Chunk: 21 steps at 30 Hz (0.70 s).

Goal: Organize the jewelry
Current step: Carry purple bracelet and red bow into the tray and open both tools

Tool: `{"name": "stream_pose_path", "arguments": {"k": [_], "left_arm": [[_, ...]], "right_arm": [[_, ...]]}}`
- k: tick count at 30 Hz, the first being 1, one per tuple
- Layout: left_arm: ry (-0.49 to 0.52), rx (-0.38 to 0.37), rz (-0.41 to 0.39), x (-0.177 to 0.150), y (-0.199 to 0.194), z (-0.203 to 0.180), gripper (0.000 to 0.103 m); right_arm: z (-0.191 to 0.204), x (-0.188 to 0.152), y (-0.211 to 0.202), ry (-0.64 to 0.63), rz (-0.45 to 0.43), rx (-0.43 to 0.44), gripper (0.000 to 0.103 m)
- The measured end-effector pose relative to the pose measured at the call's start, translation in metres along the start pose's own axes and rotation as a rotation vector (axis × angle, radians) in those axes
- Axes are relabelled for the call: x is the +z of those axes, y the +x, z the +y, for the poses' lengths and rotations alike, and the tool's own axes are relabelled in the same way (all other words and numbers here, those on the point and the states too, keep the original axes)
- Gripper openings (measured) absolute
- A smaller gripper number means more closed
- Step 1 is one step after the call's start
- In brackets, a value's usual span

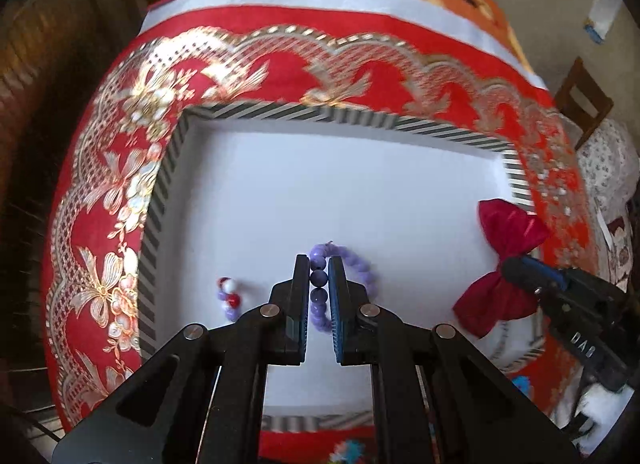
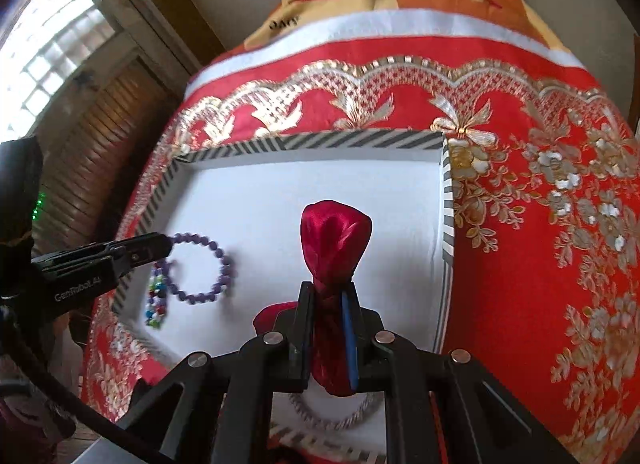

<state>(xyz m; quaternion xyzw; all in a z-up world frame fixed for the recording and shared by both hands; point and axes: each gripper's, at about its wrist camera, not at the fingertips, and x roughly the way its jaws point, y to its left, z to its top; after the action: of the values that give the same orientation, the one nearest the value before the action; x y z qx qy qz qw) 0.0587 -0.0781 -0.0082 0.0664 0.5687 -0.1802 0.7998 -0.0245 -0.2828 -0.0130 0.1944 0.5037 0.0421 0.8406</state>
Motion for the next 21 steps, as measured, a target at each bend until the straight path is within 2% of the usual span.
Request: {"name": "stream_pose_path", "arguments": {"k": [5, 7, 10, 11, 12, 13, 14, 15, 21], "left_arm": [[-0.029, 0.025, 0.015, -0.005, 0.014, 0.019, 0.008], [-0.03, 0.037, -0.001, -0.006, 0.014, 0.021, 0.008], [-0.032, 0.011, -0.041, -0.008, 0.01, 0.022, 0.01], [-0.029, 0.001, -0.049, -0.009, 0.009, 0.023, 0.014], [-0.027, -0.013, -0.059, -0.01, 0.008, 0.022, 0.028], [-0.029, -0.022, -0.063, -0.01, 0.006, 0.023, 0.036], [-0.04, -0.04, -0.071, -0.011, 0.004, 0.023, 0.046], [-0.049, -0.05, -0.079, -0.011, 0.003, 0.024, 0.047], [-0.063, -0.019, -0.11, -0.017, -0.013, 0.019, 0.047]], "right_arm": [[-0.006, 0.005, 0.02, 0.01, 0.019, -0.011, 0.012], [-0.007, 0.007, 0.022, -0.003, 0.011, -0.046, 0.012], [-0.006, 0.008, 0.025, -0.018, 0.01, -0.069, 0.012], [-0.006, 0.008, 0.026, -0.021, 0.008, -0.07, 0.012], [-0.006, 0.008, 0.026, -0.027, 0.004, -0.079, 0.013], [-0.005, 0.008, 0.026, -0.033, 0.0, -0.089, 0.016], [-0.005, 0.008, 0.024, -0.038, -0.006, -0.1, 0.028], [-0.005, 0.006, 0.022, -0.033, -0.013, -0.098, 0.039], [-0.001, -0.006, -0.002, -0.011, -0.054, -0.046, 0.04]]}}
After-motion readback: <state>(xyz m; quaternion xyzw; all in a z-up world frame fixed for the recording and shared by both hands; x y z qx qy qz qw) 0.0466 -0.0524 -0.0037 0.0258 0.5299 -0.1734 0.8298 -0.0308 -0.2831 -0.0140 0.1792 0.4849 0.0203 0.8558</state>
